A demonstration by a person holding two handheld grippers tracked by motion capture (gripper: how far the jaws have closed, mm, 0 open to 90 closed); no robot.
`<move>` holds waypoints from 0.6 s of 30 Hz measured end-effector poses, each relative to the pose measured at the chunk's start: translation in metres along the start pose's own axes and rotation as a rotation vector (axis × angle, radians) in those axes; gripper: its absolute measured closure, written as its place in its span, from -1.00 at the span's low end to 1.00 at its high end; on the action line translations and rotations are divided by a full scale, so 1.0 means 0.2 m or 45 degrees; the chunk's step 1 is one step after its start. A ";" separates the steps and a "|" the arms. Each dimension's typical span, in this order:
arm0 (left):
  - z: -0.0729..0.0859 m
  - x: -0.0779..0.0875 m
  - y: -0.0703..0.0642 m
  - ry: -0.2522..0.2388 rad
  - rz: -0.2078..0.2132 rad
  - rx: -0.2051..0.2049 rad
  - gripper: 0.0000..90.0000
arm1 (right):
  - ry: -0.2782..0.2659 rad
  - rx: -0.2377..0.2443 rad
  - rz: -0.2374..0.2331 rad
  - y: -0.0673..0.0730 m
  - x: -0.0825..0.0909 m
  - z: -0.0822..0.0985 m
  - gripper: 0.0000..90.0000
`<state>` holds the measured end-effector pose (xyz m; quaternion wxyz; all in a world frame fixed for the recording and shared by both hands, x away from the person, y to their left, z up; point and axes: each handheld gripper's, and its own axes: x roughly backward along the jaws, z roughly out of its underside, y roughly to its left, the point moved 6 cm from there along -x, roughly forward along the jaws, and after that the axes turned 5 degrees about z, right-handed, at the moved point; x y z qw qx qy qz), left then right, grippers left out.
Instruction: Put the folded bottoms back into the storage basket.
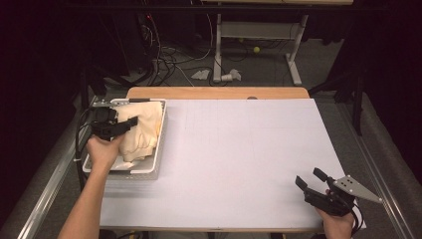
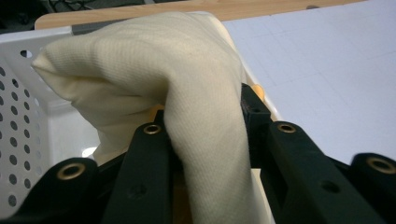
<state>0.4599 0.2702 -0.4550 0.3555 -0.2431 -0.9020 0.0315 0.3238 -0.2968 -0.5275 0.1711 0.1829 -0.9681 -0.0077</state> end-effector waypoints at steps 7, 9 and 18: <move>0.01 -0.07 0.03 0.027 -0.002 0.021 0.53 | 0.000 0.003 0.001 0.00 0.00 0.00 -0.43; 0.02 -0.08 0.04 0.030 -0.017 0.021 0.52 | 0.009 0.005 0.003 0.00 0.00 0.00 -0.43; 0.05 -0.11 0.10 0.080 -0.033 0.048 0.50 | 0.012 0.004 0.012 0.00 -0.01 0.00 -0.44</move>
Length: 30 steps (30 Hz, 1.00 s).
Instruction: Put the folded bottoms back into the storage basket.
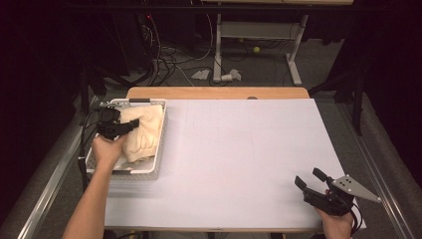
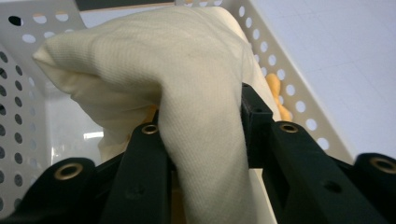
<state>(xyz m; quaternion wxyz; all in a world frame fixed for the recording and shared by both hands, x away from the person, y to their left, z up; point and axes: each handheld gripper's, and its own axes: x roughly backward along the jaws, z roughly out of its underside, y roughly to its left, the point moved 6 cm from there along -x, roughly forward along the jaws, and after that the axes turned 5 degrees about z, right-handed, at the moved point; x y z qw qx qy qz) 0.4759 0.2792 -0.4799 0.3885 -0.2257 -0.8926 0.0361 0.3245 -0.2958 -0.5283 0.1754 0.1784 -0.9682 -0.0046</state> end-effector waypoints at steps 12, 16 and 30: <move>0.02 -0.03 0.06 0.080 -0.096 0.059 0.38 | 0.001 0.002 0.000 0.00 0.00 0.00 -0.44; 0.02 -0.03 0.07 0.095 -0.121 0.070 0.25 | -0.004 0.009 0.000 0.00 0.00 0.00 -0.44; 0.05 0.04 0.13 0.047 -0.175 0.142 -0.11 | 0.000 0.045 0.021 0.01 0.00 0.00 -0.46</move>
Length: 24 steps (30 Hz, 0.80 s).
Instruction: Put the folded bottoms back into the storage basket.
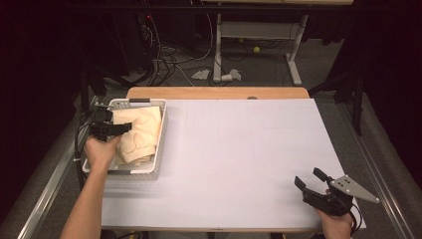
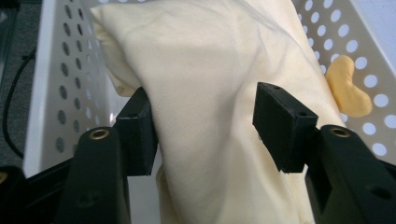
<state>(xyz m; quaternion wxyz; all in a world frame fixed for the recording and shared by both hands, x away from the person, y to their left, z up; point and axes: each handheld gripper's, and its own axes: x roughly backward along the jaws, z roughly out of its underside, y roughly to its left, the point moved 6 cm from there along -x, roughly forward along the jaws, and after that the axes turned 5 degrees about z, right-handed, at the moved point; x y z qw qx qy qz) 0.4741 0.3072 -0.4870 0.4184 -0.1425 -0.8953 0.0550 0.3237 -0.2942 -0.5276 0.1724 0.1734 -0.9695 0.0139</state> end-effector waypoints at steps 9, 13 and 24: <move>0.02 0.04 0.01 -0.044 -0.008 -0.002 -0.15 | -0.004 0.001 -0.003 0.00 0.00 0.00 -0.46; 0.01 0.09 0.01 -0.091 -0.014 -0.010 -0.16 | 0.000 0.000 -0.004 0.01 0.00 0.00 -0.46; 0.02 0.14 -0.07 -0.149 0.030 -0.086 -0.16 | 0.000 -0.004 -0.006 0.00 0.00 0.00 -0.46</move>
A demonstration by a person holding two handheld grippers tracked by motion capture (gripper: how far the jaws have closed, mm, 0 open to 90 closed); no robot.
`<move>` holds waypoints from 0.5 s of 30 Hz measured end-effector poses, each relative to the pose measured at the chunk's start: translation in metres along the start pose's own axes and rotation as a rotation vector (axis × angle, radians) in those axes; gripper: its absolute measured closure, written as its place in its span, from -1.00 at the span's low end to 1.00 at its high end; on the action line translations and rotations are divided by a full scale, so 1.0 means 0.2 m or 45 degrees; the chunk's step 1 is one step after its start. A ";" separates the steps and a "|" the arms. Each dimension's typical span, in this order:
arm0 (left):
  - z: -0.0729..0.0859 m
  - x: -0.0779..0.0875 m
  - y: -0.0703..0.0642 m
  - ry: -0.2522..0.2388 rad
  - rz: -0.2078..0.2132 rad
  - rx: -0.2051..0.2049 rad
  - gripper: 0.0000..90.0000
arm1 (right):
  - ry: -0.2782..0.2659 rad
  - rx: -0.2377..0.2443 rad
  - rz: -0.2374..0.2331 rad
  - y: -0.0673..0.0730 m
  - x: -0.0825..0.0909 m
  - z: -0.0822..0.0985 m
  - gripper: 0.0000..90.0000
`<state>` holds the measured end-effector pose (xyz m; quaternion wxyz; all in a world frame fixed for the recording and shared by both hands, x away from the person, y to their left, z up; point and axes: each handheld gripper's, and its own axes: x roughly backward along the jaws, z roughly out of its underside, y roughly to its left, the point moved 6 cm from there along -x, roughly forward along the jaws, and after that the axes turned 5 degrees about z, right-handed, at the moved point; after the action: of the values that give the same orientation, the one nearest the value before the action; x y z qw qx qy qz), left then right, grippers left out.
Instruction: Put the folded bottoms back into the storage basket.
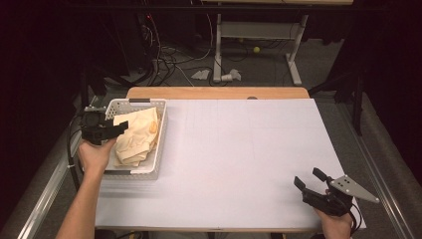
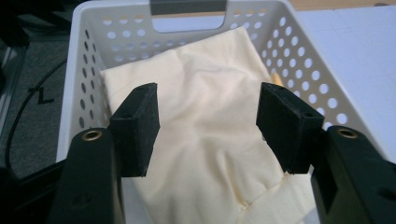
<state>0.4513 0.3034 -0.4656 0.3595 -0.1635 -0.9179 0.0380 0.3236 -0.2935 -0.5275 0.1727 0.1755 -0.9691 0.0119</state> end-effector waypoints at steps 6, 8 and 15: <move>-0.01 0.04 -0.04 -0.052 0.016 -0.026 -0.16 | -0.002 -0.002 -0.004 0.00 0.00 0.00 -0.46; -0.01 0.05 -0.05 -0.058 0.021 -0.034 -0.16 | -0.004 -0.005 -0.005 0.00 0.00 0.00 -0.46; 0.00 0.14 -0.09 -0.106 0.039 -0.085 -0.16 | -0.004 -0.013 -0.009 0.00 0.00 0.00 -0.46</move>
<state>0.4281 0.2961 -0.4448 0.3146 -0.1878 -0.9303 0.0197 0.3237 -0.2941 -0.5273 0.1721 0.1779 -0.9689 0.0063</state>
